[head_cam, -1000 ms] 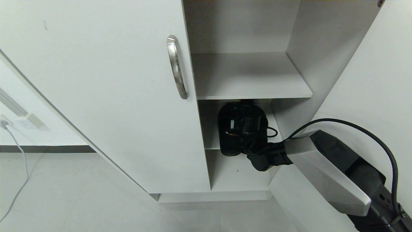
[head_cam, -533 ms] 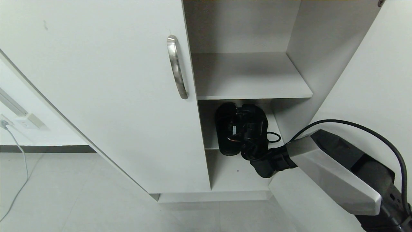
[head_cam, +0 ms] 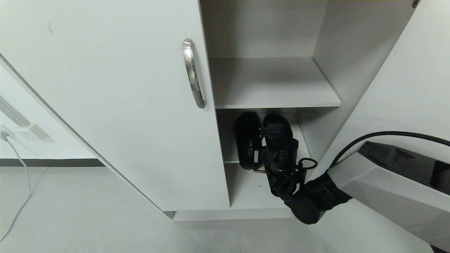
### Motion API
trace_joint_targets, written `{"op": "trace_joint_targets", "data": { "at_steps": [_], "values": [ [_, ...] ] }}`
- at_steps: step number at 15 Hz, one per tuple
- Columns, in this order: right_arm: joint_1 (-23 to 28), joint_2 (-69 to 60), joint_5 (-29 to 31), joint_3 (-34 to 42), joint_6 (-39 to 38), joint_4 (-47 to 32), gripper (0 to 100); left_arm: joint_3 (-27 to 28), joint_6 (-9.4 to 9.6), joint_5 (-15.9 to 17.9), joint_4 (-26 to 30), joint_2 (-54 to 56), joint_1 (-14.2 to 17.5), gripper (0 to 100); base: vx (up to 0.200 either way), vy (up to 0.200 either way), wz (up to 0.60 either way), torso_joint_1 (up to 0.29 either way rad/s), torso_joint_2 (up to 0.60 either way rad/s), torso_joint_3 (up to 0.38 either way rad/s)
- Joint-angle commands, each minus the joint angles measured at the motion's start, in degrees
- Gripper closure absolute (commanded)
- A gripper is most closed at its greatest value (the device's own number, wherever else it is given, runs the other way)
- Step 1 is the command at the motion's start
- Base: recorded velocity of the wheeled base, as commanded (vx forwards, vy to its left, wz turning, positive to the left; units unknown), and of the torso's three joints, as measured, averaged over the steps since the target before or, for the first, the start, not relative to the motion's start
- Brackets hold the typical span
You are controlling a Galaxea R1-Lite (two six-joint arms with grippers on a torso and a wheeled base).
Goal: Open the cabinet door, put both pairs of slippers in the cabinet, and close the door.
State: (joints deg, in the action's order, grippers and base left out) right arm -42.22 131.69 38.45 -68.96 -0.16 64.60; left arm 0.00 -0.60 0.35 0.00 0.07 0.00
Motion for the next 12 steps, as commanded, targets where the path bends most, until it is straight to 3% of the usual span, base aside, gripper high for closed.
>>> {"op": "trace_joint_targets", "data": {
  "at_steps": [1,5,10,12],
  "values": [
    [-3.57,-7.15,-0.04,10.08,-0.02,4.66,0,0.0,-0.02,0.0,0.09,-0.07,0.0,100,0.0,0.0,0.0,0.0,0.0,0.0],
    [-6.21,-12.78,-0.3,20.97,-0.02,6.59,0,0.0,0.07,0.0,0.0,-0.07,0.0,100,0.0,0.0,0.0,0.0,0.0,0.0],
    [-7.44,-12.87,-0.39,21.24,-0.02,6.68,0,0.0,0.07,0.0,0.0,-0.07,0.0,100,0.0,0.0,0.0,0.0,0.0,0.0],
    [-7.88,-12.87,-0.39,21.68,-0.02,6.68,0,0.0,-0.02,0.0,0.0,-0.07,0.0,100,-0.2,0.0,0.0,0.007,0.0,0.007]
  ]
}}
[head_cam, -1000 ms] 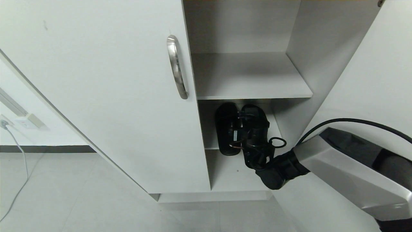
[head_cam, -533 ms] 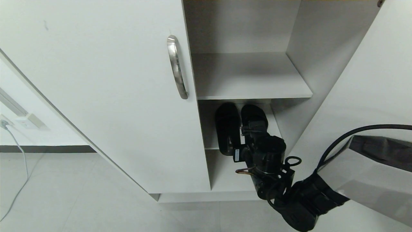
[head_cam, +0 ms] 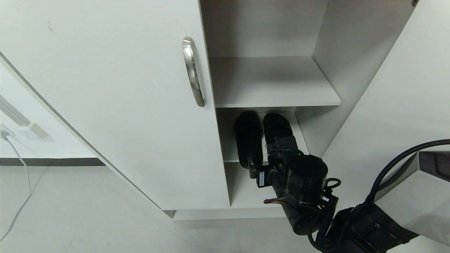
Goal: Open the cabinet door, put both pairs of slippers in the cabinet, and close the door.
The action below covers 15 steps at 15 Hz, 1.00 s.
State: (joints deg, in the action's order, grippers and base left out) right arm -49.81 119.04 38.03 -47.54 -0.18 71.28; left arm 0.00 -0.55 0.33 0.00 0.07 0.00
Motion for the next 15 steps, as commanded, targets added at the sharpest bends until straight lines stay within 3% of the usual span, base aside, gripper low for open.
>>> {"op": "trace_joint_targets", "data": {
  "at_steps": [1,4,15],
  "values": [
    [-0.46,-0.21,0.02,0.52,0.01,0.0,0,0.0,-0.07,0.02,0.0,-0.07,0.0,100,-0.2,0.0,0.0,-0.002,0.0,0.002],
    [-0.55,-0.21,0.02,0.61,0.01,0.0,0,0.0,0.02,0.02,0.0,-0.07,0.0,100,-0.2,0.0,0.0,0.002,0.0,0.004],
    [-0.11,1.72,-0.68,1.22,-2.01,0.09,0,0.0,0.2,0.02,0.0,-0.07,0.0,100,0.0,0.0,0.0,0.0,0.0,0.0]
  ]
}}
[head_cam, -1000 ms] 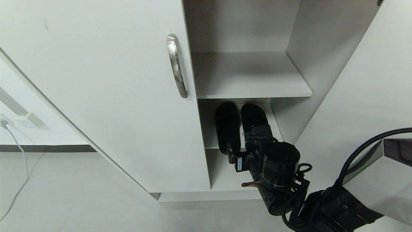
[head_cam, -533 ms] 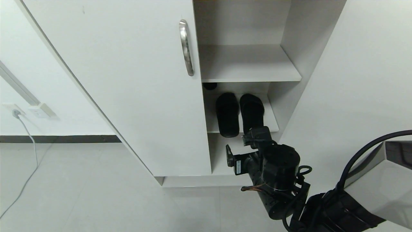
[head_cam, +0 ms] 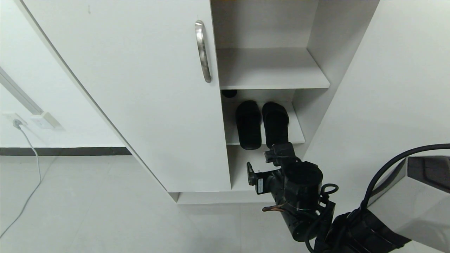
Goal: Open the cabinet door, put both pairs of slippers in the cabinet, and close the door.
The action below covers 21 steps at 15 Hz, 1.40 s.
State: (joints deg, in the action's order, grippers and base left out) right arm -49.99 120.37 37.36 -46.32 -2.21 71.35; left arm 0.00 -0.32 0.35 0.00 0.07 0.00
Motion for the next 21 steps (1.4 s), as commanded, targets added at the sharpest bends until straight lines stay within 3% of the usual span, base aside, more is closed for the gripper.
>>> {"op": "trace_joint_targets", "data": {
  "at_steps": [1,15,21],
  "values": [
    [0.07,0.22,-0.01,0.01,0.01,0.02,0,0.0,-0.03,0.0,0.0,-0.07,0.0,100,0.0,0.0,0.0,0.0,0.0,0.0],
    [0.16,-2.07,-0.01,1.5,0.71,-0.25,0,0.0,-0.03,0.0,0.0,-0.07,0.0,100,0.0,0.0,0.0,0.002,0.0,0.174],
    [0.42,-4.79,-1.86,4.22,1.15,-0.07,0,0.0,0.23,0.09,0.0,-0.07,0.0,100,0.0,0.0,0.0,0.0,0.0,0.016]
  ]
}}
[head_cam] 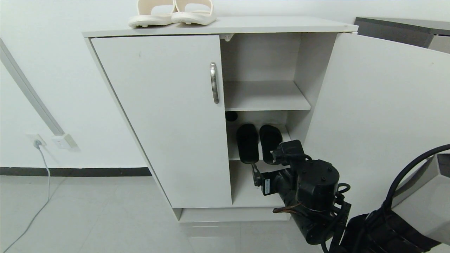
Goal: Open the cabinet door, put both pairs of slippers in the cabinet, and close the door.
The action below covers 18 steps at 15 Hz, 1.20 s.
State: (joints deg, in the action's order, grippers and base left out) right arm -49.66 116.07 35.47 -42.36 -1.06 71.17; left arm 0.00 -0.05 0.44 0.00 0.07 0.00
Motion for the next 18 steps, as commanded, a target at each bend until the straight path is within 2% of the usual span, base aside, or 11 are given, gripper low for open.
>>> {"op": "trace_joint_targets", "data": {
  "at_steps": [1,8,12,18],
  "values": [
    [0.09,-0.75,0.03,0.35,0.09,0.02,0,0.0,-0.04,0.09,0.0,-0.07,0.0,100,0.0,0.0,0.0,0.0,0.0,0.0],
    [0.53,-0.84,-0.85,1.49,0.8,0.29,0,0.0,-0.21,0.09,0.09,-0.07,0.0,100,0.0,0.0,0.0,0.0,0.0,0.0],
    [0.53,-0.84,-0.93,1.67,0.8,0.55,0,0.0,-0.21,0.09,0.0,-0.07,0.0,100,0.0,0.2,0.0,0.004,0.0,0.002],
    [1.41,-0.58,-3.39,3.69,3.61,5.12,0,0.0,-0.3,0.09,0.0,-0.07,0.0,100,0.0,0.2,0.0,0.004,0.0,0.006]
  ]
}}
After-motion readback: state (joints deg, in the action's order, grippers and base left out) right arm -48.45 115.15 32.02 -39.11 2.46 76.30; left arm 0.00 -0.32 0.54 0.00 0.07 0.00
